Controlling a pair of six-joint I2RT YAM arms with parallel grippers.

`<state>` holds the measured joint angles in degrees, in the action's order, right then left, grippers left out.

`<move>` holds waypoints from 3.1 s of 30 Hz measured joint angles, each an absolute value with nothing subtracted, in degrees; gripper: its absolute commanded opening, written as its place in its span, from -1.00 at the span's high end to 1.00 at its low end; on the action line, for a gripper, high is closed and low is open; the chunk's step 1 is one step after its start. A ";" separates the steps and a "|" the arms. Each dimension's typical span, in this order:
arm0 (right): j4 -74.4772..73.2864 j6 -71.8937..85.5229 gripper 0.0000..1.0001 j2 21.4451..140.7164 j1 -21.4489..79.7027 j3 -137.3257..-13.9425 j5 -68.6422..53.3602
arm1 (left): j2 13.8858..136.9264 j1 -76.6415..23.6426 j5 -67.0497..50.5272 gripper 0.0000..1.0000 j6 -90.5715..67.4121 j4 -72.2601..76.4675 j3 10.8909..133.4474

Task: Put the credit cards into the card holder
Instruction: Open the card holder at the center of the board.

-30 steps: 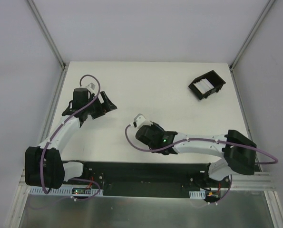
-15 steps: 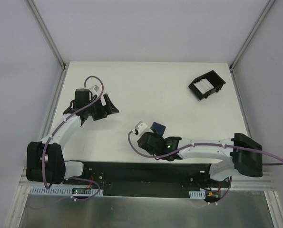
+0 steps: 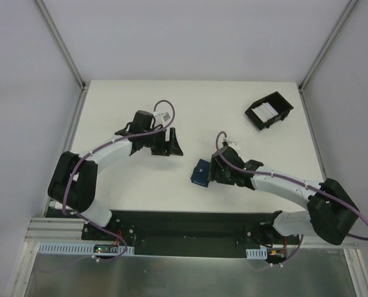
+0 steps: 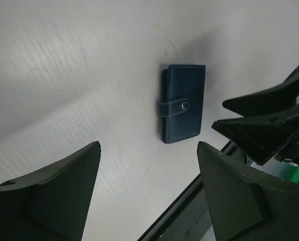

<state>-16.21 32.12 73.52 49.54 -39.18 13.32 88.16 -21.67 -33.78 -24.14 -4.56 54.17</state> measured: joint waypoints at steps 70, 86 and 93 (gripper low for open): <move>9.47 32.51 0.99 87.18 32.86 -35.68 -16.08 | 103.46 -29.21 -36.95 0.44 -31.16 16.29 47.83; 13.13 29.15 0.28 87.15 32.60 -36.05 -19.73 | 101.01 -29.30 -35.48 0.60 -32.10 15.29 45.47; 14.94 31.38 0.27 88.16 32.08 -36.05 -19.31 | 100.47 -29.28 -35.57 0.88 -32.40 16.34 44.21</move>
<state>14.94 31.38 88.16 32.08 -36.05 -19.31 100.47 -29.28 -35.57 -32.40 16.34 44.21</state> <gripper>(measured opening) 0.361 0.133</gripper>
